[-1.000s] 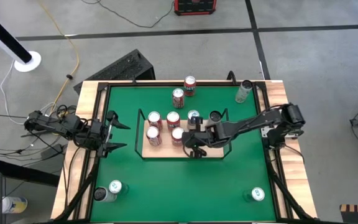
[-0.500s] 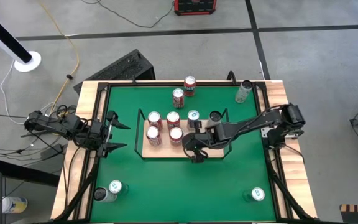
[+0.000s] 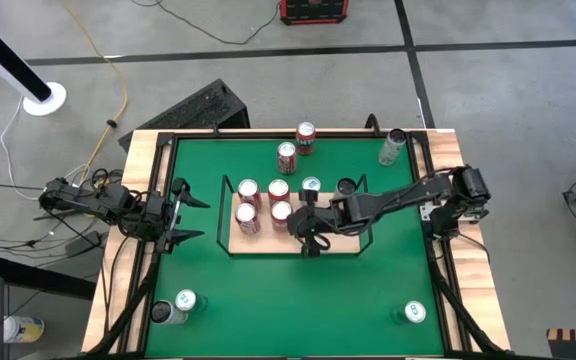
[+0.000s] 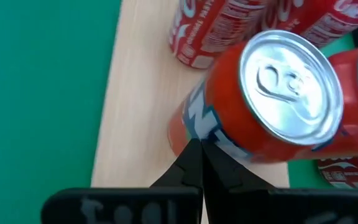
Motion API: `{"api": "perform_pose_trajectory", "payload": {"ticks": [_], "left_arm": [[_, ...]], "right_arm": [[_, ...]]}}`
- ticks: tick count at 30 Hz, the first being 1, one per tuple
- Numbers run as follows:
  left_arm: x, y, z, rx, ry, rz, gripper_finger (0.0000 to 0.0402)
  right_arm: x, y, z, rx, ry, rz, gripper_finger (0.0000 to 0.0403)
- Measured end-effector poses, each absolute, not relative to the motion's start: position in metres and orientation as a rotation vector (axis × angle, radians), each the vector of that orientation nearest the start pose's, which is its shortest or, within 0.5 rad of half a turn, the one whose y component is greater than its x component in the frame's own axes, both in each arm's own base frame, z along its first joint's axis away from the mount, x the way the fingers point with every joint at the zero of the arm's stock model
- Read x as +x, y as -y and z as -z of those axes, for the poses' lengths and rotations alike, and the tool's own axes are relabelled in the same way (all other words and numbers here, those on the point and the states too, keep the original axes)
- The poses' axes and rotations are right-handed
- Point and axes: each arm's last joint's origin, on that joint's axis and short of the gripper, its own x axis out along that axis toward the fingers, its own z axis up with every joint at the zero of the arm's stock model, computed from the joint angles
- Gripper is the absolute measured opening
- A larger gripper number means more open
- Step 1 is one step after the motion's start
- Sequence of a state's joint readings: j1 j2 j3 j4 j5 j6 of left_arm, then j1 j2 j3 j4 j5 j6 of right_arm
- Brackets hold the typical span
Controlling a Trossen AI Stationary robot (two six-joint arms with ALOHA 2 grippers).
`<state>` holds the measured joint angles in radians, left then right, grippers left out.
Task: Place canned beverage on shelf
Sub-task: Put the right orange soda can on the shelf aligned with the other orange soda can
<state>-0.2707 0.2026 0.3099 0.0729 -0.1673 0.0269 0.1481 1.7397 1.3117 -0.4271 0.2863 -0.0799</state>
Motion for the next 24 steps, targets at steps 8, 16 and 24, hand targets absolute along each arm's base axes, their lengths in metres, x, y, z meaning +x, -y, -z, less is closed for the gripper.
{"api": "perform_pose_trajectory", "payload": {"ticks": [8,16,24], "left_arm": [[0.091,0.020,-0.258,-0.009,0.161,0.101,0.0306],[0.091,0.020,-0.258,-0.015,0.163,0.101,0.0306],[0.091,0.020,-0.259,-0.013,0.164,0.101,0.0306]], "right_arm": [[0.365,-0.049,-0.239,-0.273,-0.928,0.088,0.0020],[0.370,-0.043,-0.243,-0.271,-0.878,0.103,0.0020],[0.368,-0.030,-0.241,-0.293,-0.914,0.189,0.0020]]}}
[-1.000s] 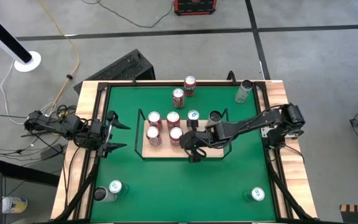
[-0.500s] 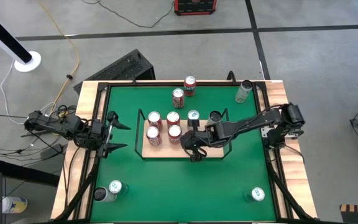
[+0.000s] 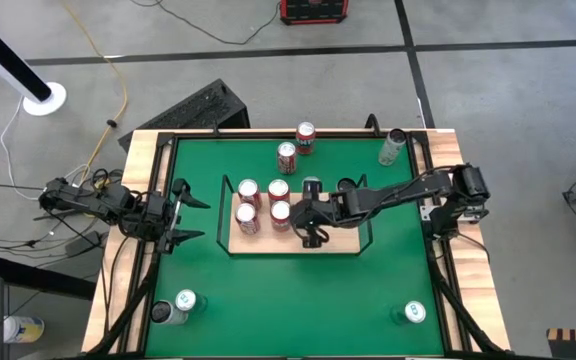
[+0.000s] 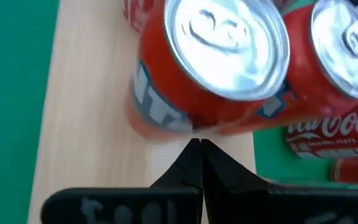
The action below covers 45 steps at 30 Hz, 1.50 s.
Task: Place canned beverage on shelf
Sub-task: Put the right orange soda can on the shelf aligned with the other orange soda can
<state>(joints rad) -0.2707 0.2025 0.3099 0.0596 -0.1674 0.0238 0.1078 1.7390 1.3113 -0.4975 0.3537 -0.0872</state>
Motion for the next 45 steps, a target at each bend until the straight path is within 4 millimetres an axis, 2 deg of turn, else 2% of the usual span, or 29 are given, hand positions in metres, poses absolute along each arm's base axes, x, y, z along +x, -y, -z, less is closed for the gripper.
{"api": "perform_pose_trajectory", "payload": {"ticks": [10,22,32,45], "left_arm": [[0.0914,0.0204,-0.2585,-0.013,0.164,0.101,0.0306],[0.0914,0.0204,-0.2584,-0.017,0.163,0.102,0.0306],[0.0914,0.0204,-0.2584,-0.018,0.163,0.102,0.0306],[0.0914,0.0204,-0.2583,-0.017,0.161,0.104,0.0306]], "right_arm": [[0.3718,-0.0286,-0.2437,-0.286,-0.869,0.182,0.0020],[0.3680,-0.0289,-0.2406,-0.258,-0.915,0.185,0.0020],[0.3731,-0.0310,-0.2443,-0.225,-0.850,0.145,0.0020],[0.3699,-0.0308,-0.2416,-0.234,-0.893,0.142,0.0020]]}}
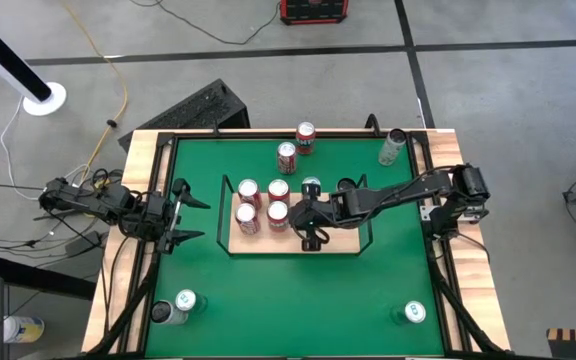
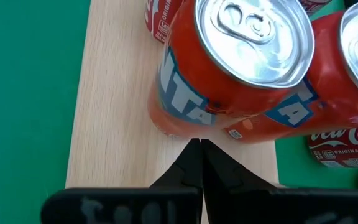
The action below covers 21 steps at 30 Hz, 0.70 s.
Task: Place canned beverage on shelf
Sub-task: Put the right orange soda can on the shelf aligned with the other orange soda can, then put the left blue soda can on the shelf aligned with the other blue soda can
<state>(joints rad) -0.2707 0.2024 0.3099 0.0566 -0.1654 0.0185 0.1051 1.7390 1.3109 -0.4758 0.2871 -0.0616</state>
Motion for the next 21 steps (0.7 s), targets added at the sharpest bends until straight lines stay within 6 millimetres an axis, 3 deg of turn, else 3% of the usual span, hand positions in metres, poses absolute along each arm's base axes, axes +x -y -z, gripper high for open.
{"api": "perform_pose_trajectory", "payload": {"ticks": [4,7,16,21], "left_arm": [[0.091,0.020,-0.258,-0.017,0.161,0.104,0.0306],[0.091,0.020,-0.258,-0.017,0.161,0.104,0.0306],[0.092,0.021,-0.256,-0.014,0.136,0.106,0.0306],[0.092,0.021,-0.255,-0.014,0.130,0.106,0.0306]], "right_arm": [[0.368,-0.032,-0.241,-0.254,-0.922,0.132,0.0020],[0.358,-0.033,-0.253,-0.293,-0.975,0.110,0.0020],[0.315,-0.033,-0.342,-0.309,-0.717,0.093,0.0022],[0.289,-0.010,-0.376,-0.282,-0.550,0.184,0.0022]]}}
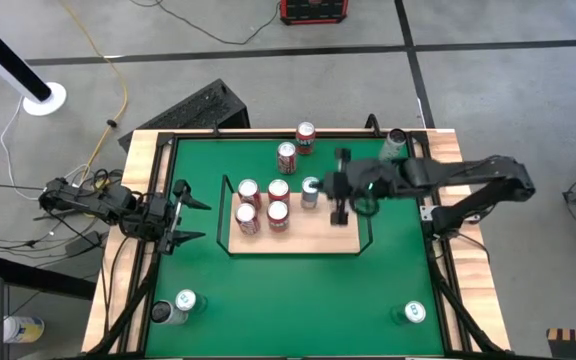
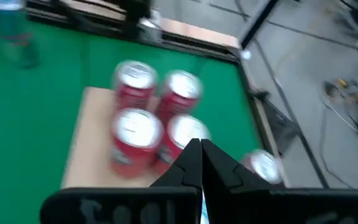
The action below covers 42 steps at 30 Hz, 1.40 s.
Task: Place canned beverage on shelf
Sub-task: Put the left blue soda can on the shelf aligned with the other blue soda can
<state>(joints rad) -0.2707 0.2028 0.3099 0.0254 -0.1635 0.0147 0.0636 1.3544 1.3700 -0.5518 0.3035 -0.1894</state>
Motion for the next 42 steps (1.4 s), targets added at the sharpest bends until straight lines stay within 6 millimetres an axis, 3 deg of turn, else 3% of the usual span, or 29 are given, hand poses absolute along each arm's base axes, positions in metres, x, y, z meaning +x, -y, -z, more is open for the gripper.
{"api": "perform_pose_trajectory", "payload": {"ticks": [5,10,14,19,24,31,37,42], "left_arm": [[0.092,0.021,-0.255,-0.022,0.125,0.107,0.0306],[0.092,0.021,-0.254,-0.023,0.120,0.104,0.0306],[0.092,0.020,-0.253,-0.028,0.111,0.101,0.0306],[0.092,0.021,-0.250,-0.037,0.075,0.101,0.0306],[0.093,0.020,-0.248,-0.043,0.051,0.092,0.0306],[0.093,0.020,-0.247,-0.060,0.048,0.081,0.0306],[0.093,0.020,-0.248,-0.059,0.049,0.081,0.0306],[0.093,0.020,-0.248,-0.064,0.055,0.081,0.0306]], "right_arm": [[0.278,0.022,-0.383,-0.212,-0.536,0.273,0.0022],[0.274,0.042,-0.381,-0.198,-0.574,0.324,0.0025],[0.269,0.052,-0.379,-0.202,-0.615,0.335,0.0027],[0.245,0.067,-0.388,-0.130,-0.557,0.375,0.0026],[0.228,0.068,-0.375,-0.060,-0.552,0.398,0.0028],[0.208,0.042,-0.368,0.008,-0.527,0.330,0.0026],[0.213,-0.010,-0.368,0.043,-0.485,0.110,0.0025],[0.227,-0.060,-0.358,0.001,-0.507,-0.076,0.0025]]}}
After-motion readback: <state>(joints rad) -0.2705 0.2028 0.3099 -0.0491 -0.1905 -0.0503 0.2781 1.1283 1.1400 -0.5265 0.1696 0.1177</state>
